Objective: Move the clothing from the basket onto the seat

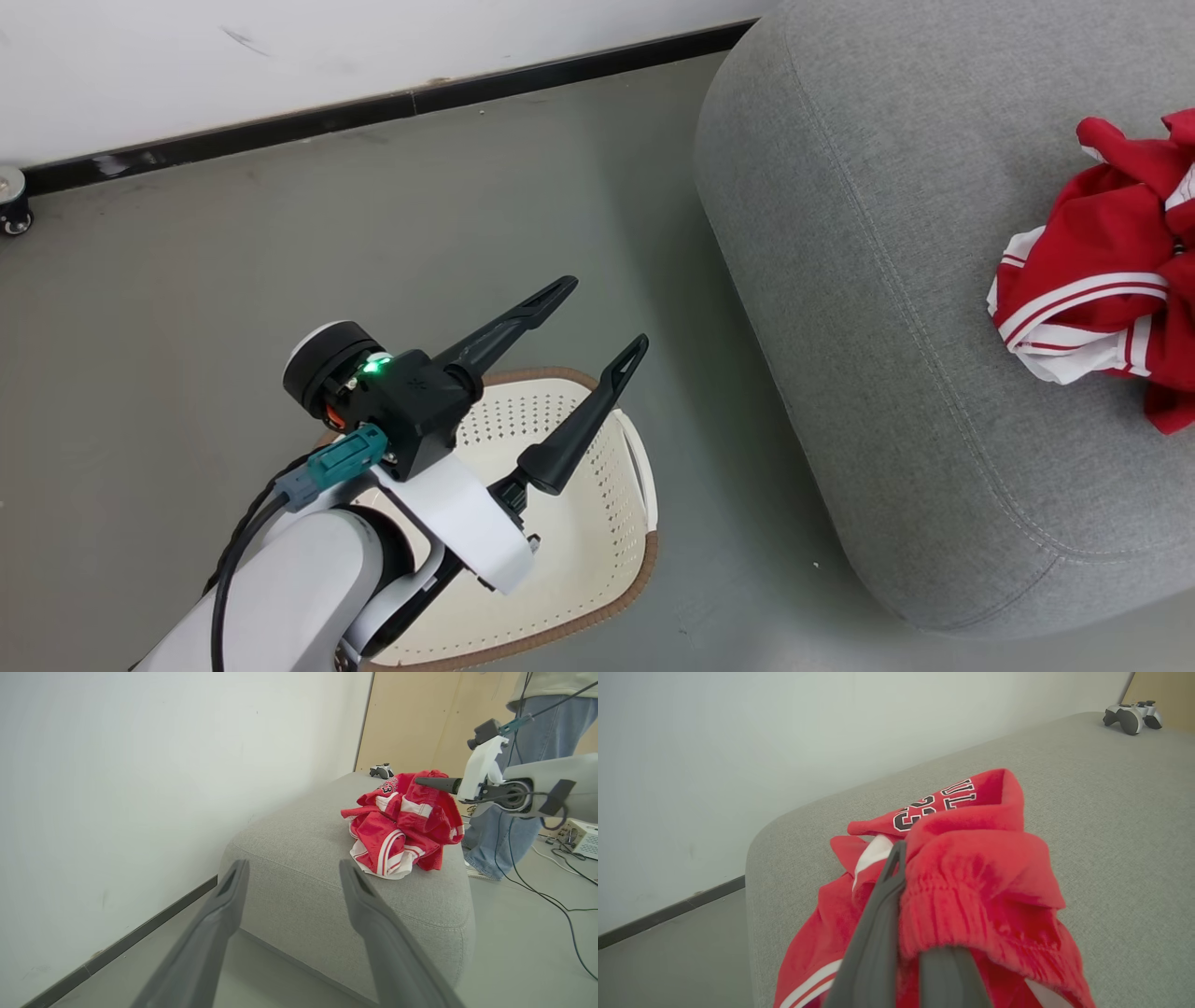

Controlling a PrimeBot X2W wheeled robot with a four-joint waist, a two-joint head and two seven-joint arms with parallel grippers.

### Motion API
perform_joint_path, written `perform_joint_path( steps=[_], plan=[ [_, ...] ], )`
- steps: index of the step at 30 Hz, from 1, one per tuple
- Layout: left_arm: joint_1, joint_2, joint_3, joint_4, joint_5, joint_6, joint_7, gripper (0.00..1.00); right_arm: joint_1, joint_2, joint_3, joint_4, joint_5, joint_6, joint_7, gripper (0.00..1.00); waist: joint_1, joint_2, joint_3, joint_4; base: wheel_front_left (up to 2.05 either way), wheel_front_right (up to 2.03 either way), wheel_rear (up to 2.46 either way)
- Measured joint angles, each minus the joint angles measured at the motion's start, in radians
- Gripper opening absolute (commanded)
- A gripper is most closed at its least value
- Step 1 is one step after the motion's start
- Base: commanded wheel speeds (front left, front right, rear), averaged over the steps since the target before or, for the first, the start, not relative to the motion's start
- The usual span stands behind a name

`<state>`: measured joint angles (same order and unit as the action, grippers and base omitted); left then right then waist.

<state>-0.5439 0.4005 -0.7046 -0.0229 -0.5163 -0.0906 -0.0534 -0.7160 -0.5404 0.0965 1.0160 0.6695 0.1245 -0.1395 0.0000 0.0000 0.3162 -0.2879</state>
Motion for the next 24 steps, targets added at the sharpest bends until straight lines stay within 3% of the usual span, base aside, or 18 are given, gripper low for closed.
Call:
perform_joint_path(
  steps=[1, 3, 4, 24],
  plan=[
    [0.000, 0.000, 0.000, 0.001, 0.000, 0.003, 0.000, 1.00, 0.000, 0.000, -0.001, 0.001, 0.000, 0.000, -0.004, 0.47, 0.0000, 0.0000, -0.001, -0.001, 0.00, 0.00, 0.00],
    [0.000, 0.000, 0.000, 0.004, 0.000, 0.003, -0.002, 1.00, 0.002, 0.000, -0.005, 0.002, 0.001, 0.000, -0.019, 0.95, 0.0000, 0.0000, -0.003, -0.003, 0.00, 0.00, 0.00],
    [0.000, 0.000, 0.000, 0.006, 0.000, 0.003, -0.008, 1.00, 0.004, 0.000, -0.005, 0.002, 0.000, 0.000, -0.023, 1.00, 0.0000, 0.0000, -0.004, -0.005, 0.00, 0.00, 0.00],
    [0.011, -0.004, 0.001, 0.044, -0.010, 0.008, -0.038, 1.00, 0.169, 0.021, -0.017, -0.020, 0.014, 0.000, -0.090, 1.00, 0.0000, 0.0000, -0.040, -0.073, 0.00, 0.00, 0.00]
  ],
)
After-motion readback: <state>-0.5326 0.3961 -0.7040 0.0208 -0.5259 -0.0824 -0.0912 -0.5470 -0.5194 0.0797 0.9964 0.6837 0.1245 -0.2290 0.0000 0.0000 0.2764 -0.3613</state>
